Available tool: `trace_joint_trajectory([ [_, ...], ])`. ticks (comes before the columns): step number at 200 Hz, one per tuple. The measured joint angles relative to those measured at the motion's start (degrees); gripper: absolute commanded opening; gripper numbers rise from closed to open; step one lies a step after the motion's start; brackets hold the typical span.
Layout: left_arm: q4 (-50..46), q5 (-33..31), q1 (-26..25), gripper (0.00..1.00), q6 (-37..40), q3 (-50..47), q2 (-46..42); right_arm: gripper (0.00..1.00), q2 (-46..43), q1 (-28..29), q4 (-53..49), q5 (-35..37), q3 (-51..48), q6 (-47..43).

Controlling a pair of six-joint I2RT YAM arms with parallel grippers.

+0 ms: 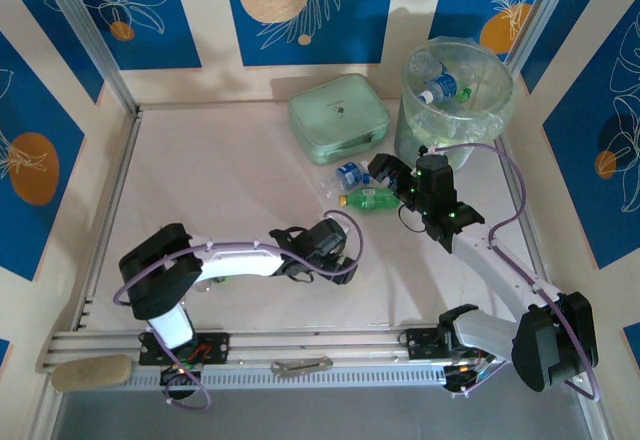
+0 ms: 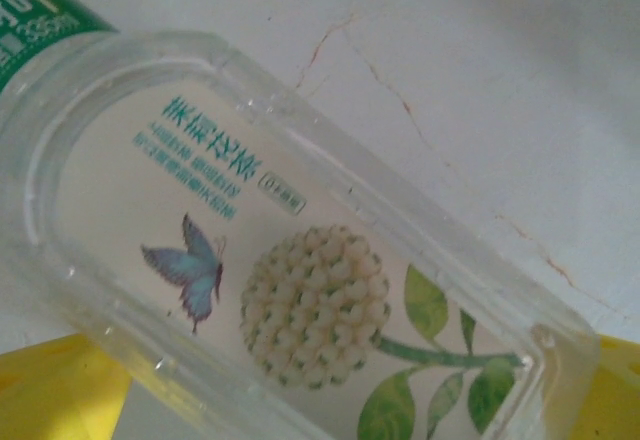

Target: Put the plastic bottles in the bin

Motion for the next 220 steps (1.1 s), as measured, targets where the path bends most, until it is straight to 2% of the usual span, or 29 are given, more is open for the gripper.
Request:
trace_joint_trajectory([
  [81,-1.53,-0.42,0.0,0.99,-1.33,3.96,1.68,0.99,0.0,0.0,0.0,0.76,0.0,-0.02],
  [136,-5.4,-4.98,0.61,0.99,-1.75,5.46,3.48,0.99,0.0,0.0,-0.28,1.07,0.0,-0.04],
  [220,-11.61,-10.67,5.31,0.99,-1.31,-1.57,-8.22,0.99,-0.63,0.0,-0.2,1.4,-0.26,-0.02],
])
